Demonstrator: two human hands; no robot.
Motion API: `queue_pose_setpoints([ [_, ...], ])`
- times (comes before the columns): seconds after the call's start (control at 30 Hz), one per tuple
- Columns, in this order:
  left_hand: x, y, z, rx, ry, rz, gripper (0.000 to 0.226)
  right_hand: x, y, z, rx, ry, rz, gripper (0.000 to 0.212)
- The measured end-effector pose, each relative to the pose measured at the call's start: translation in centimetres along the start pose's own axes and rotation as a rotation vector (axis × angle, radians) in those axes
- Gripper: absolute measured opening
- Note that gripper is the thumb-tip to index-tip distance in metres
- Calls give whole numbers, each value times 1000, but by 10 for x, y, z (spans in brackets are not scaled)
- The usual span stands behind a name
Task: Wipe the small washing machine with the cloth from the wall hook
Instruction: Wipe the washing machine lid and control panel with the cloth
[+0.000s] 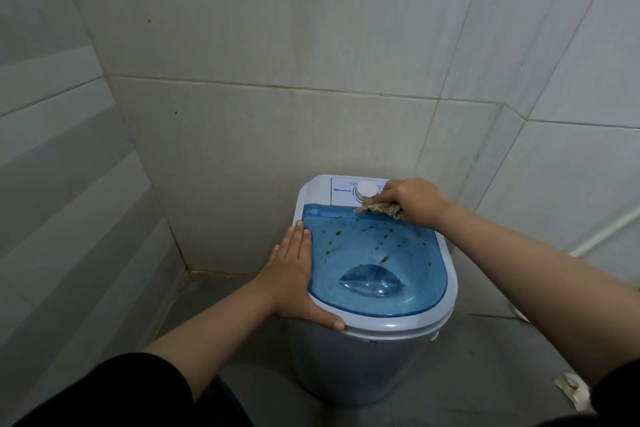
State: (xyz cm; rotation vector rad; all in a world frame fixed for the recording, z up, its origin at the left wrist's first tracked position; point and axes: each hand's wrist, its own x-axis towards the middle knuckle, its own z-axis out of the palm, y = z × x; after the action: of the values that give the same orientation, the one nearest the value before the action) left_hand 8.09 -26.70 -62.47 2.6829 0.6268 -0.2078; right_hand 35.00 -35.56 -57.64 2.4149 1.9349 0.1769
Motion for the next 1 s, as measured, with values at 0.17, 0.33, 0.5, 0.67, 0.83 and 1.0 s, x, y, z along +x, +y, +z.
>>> queue_pose_setpoints([
  [0.17, 0, 1, -1, 5, 4, 2, 154, -2, 7, 6, 9, 50, 1, 54],
  [0.33, -2, 2, -2, 10, 8, 3, 153, -3, 12, 6, 46, 64, 7, 52],
  [0.5, -3, 3, -3, 7, 2, 0, 153, -1, 18, 3, 75, 58, 82, 44],
  [0.67, -2, 2, -2, 2, -4, -14, 156, 1, 26, -3, 88, 37, 265, 43],
  [0.83, 0, 2, -2, -7, 3, -9, 161, -3, 18, -6, 6, -21, 283, 49],
  [1.0, 0, 1, -2, -2, -4, -7, 160, -19, 3, -11, -89, -81, 249, 53],
])
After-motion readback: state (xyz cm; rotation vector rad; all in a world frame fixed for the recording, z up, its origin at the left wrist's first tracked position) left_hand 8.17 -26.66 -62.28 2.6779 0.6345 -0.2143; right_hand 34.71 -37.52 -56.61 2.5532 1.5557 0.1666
